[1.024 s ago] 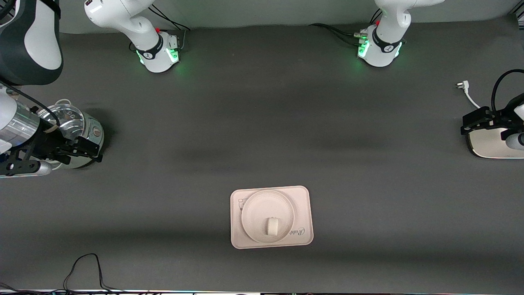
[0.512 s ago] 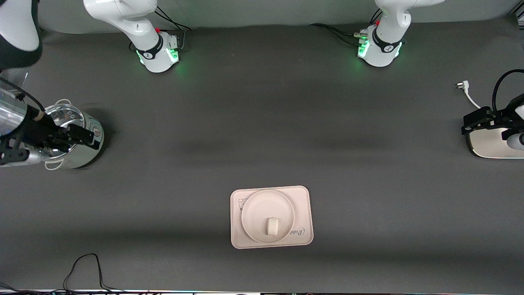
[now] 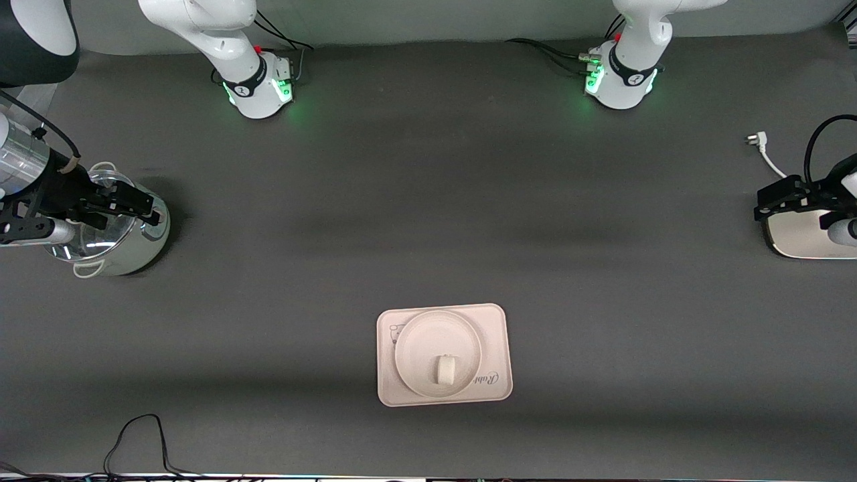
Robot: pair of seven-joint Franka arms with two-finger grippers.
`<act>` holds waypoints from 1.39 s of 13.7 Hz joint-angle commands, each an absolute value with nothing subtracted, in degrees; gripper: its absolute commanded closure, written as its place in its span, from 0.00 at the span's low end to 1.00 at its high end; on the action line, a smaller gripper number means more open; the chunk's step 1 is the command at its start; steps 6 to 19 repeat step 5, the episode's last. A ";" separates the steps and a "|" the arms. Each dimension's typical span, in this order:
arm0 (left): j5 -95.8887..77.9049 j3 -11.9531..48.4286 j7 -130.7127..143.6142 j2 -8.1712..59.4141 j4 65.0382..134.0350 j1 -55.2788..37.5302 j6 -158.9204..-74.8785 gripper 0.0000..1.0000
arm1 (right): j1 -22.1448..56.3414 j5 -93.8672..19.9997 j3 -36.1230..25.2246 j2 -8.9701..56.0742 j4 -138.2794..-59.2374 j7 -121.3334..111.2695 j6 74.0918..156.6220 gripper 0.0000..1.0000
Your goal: Place bun in plate and plate on tray
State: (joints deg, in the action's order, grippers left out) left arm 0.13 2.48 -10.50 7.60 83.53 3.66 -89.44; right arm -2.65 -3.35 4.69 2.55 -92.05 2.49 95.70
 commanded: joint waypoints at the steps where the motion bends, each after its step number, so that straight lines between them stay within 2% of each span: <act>1: 0.26 2.46 -9.93 7.21 83.85 3.60 -89.47 0.00 | -0.26 -1.67 2.37 2.02 -92.64 3.96 96.24 0.00; 19: 0.26 2.46 -9.93 7.38 83.76 3.69 -89.47 0.00 | -0.18 -1.76 2.46 2.55 -91.67 4.22 96.24 0.00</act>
